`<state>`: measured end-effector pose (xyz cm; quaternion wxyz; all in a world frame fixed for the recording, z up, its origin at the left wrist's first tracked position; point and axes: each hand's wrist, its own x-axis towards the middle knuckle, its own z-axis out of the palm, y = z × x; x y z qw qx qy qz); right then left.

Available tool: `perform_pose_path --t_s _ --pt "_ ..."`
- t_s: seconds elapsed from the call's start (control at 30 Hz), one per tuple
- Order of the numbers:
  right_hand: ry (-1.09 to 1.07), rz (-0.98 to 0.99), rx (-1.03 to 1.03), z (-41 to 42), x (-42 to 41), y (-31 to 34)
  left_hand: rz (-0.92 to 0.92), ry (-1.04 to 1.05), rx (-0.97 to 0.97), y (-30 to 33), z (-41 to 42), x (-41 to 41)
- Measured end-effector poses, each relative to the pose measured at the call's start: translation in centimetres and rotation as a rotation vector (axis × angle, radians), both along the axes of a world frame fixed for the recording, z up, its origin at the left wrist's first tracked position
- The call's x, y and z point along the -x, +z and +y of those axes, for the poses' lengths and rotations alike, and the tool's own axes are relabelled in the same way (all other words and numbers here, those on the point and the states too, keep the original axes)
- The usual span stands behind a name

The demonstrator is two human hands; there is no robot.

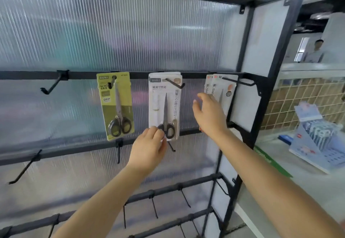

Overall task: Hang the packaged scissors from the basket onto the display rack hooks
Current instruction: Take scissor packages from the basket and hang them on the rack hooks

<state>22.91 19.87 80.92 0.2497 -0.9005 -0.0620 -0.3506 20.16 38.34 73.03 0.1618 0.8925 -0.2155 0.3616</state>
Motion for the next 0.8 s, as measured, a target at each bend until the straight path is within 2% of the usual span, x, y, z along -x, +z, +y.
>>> perform_pose_path --t_s 0.07,0.17,0.27,0.43,0.57,0.8 --pt "-0.063 0.036 0.117 -0.8 2.6 -1.6 0.007 -0.105 -0.145 0.3 -1.2 1.0" --pt "-0.177 0.071 0.218 -2.2 7.6 -4.3 0.101 -0.218 -0.256 0.9 -3.9 3.2" --pt "-0.318 0.125 0.258 -4.1 13.0 -7.0 0.246 -0.292 -0.271 -0.1 -7.5 5.8" --pt "-0.608 0.234 0.269 -7.0 23.7 -10.1 0.315 -0.537 -0.329 -3.2 -12.6 12.4" --pt "-0.815 0.307 0.225 -8.2 33.0 -13.5 0.29 -0.753 -0.383 -6.9 -15.5 18.4" --pt "-1.05 0.502 0.043 -8.3 46.3 -21.7 0.363 -1.006 -0.542 -13.7 -18.1 28.5"
